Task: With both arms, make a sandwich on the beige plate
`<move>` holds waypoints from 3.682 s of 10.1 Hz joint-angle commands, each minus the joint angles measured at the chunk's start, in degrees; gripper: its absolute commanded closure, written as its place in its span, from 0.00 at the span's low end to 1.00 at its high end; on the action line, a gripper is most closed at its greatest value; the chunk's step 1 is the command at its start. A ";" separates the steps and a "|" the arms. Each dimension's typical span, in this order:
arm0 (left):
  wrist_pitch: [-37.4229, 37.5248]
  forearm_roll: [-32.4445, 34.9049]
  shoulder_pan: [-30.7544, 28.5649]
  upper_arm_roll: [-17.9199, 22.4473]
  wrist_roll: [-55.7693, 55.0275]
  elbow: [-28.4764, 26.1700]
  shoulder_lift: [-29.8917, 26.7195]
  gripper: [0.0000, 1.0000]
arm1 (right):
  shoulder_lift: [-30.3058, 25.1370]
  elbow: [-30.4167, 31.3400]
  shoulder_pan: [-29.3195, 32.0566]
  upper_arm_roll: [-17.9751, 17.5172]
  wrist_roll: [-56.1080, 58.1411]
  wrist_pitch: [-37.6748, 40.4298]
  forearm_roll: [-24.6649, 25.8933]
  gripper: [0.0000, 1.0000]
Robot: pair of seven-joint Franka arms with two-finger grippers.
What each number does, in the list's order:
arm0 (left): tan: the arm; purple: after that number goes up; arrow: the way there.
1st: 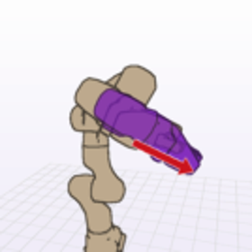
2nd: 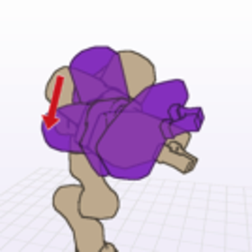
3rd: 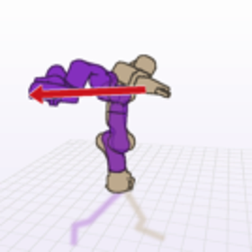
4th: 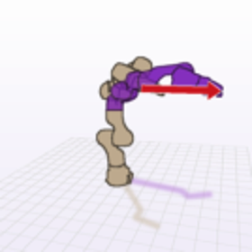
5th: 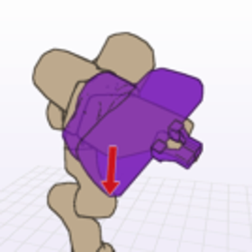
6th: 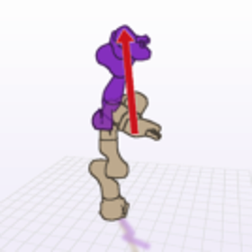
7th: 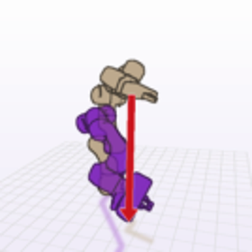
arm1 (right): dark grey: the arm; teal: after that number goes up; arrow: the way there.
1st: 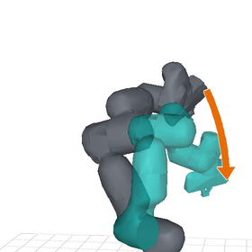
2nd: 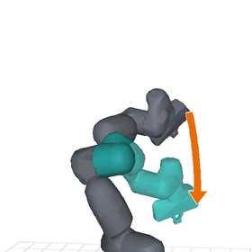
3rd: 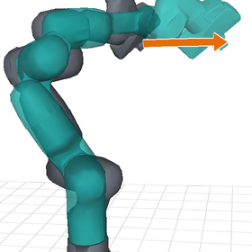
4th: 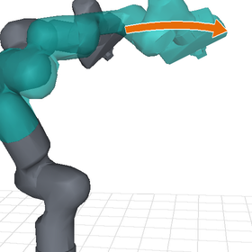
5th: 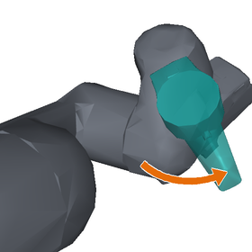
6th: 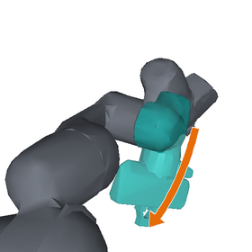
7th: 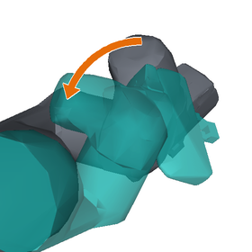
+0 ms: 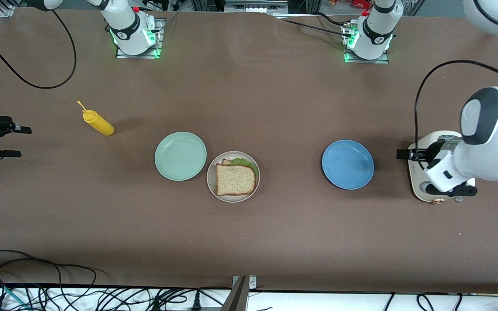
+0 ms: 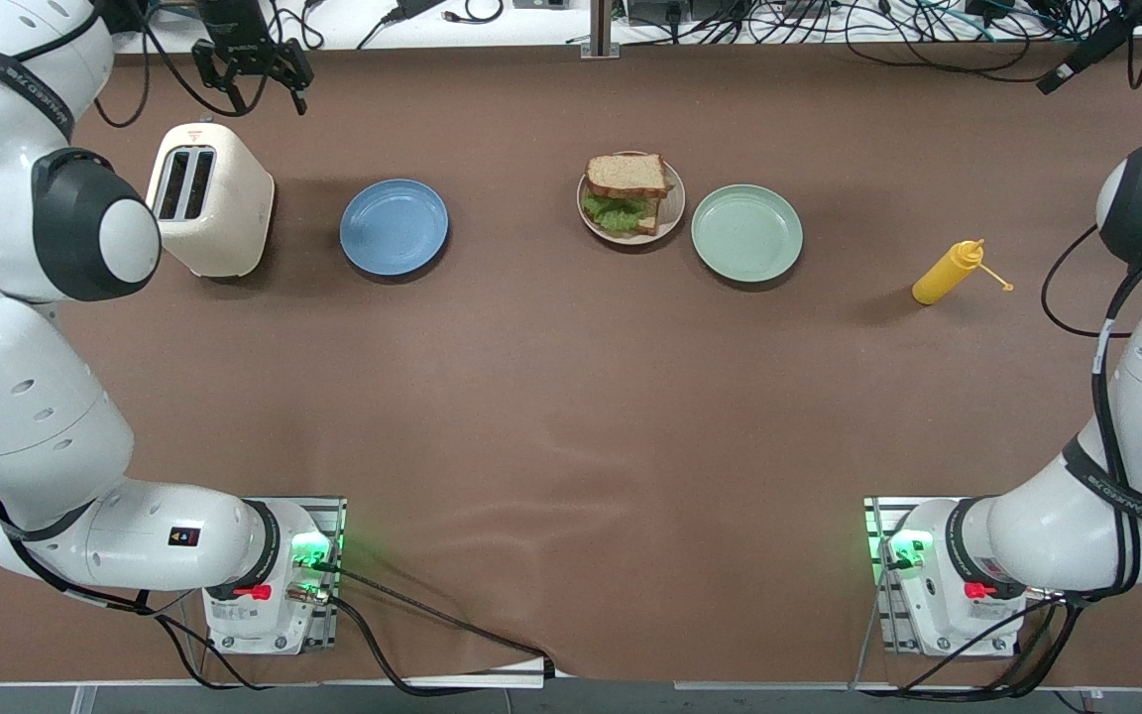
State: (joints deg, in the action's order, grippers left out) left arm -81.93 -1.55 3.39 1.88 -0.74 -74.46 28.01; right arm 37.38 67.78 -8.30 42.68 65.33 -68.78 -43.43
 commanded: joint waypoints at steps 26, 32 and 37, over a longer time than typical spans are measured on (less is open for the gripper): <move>-7.81 5.25 -2.34 -2.85 0.91 -14.14 -19.39 0.00 | -28.95 21.45 1.35 -27.47 -56.19 -29.14 42.10 0.00; -8.25 1.92 -4.71 -2.41 7.92 -14.05 -18.43 0.00 | -29.03 19.59 0.91 -27.82 -54.35 -28.43 43.16 0.00; -9.57 1.55 -4.89 -2.50 7.94 -14.05 -18.52 0.00 | -29.03 19.59 0.83 -28.00 -54.35 -27.72 42.81 0.00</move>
